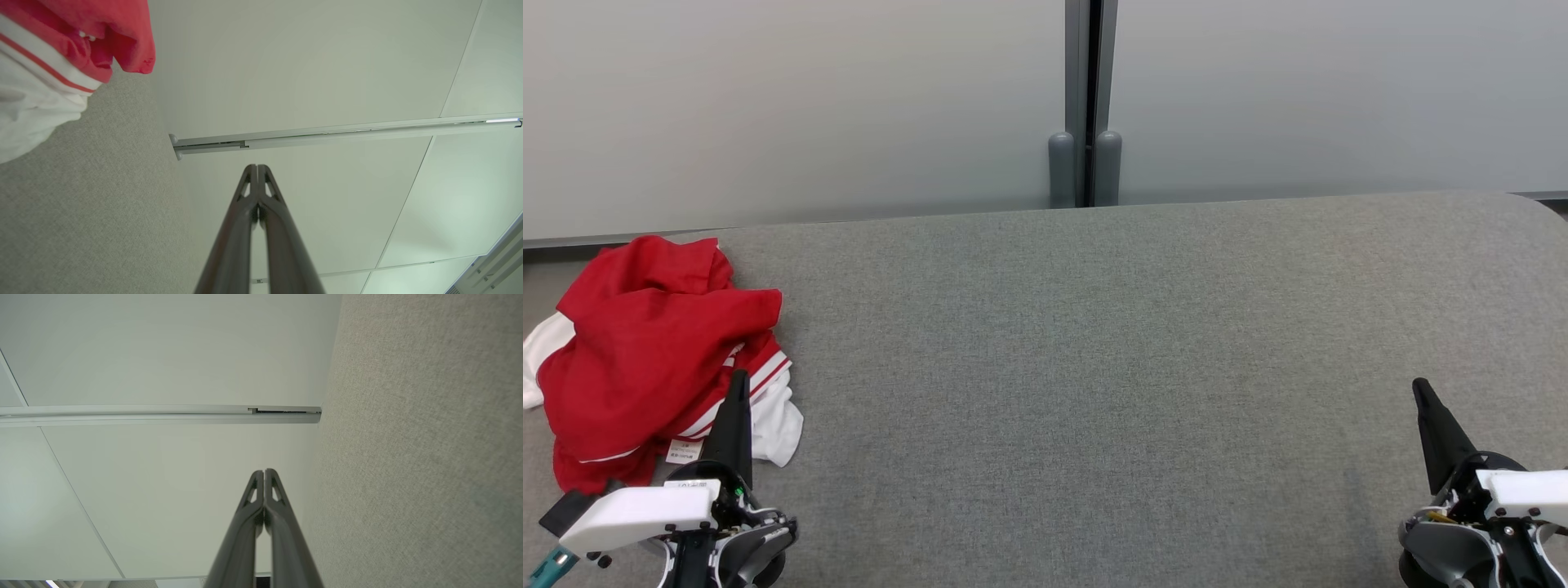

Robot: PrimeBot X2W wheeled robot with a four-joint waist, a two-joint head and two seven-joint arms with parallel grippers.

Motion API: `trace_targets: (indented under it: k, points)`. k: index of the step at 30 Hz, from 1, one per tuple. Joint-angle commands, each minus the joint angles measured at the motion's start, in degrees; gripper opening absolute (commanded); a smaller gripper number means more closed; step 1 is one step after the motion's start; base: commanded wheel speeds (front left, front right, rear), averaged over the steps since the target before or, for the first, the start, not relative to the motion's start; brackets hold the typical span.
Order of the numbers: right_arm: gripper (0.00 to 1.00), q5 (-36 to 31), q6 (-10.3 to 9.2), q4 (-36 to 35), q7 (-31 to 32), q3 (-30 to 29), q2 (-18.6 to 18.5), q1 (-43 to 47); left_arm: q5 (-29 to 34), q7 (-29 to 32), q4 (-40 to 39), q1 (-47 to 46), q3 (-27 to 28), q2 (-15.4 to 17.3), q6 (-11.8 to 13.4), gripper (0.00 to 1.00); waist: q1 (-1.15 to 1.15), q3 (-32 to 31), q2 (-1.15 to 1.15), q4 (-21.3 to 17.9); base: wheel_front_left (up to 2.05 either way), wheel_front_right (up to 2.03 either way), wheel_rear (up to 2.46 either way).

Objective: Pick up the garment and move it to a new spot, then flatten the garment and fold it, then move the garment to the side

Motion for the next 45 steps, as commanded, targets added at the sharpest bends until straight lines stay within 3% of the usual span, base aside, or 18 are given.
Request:
trace_targets:
  k: [1, 45]
  points:
    - [0.0, 0.02, 0.04, 0.12, 0.09, -0.01, -0.37, -0.26, 0.09, 0.09, -0.03, -0.78, 0.23, 0.34, -0.22, 0.0, 0.0, 0.0, 0.0, 0.0, 0.0, 0.0, 0.0]
    - [0.0, 0.03, 0.04, 0.12, 0.09, -0.01, -0.38, -0.26, 0.09, 0.09, -0.03, -0.78, 0.23, 0.34, -0.22, 0.0, 0.0, 0.0, 0.0, 0.0, 0.0, 0.0, 0.0]
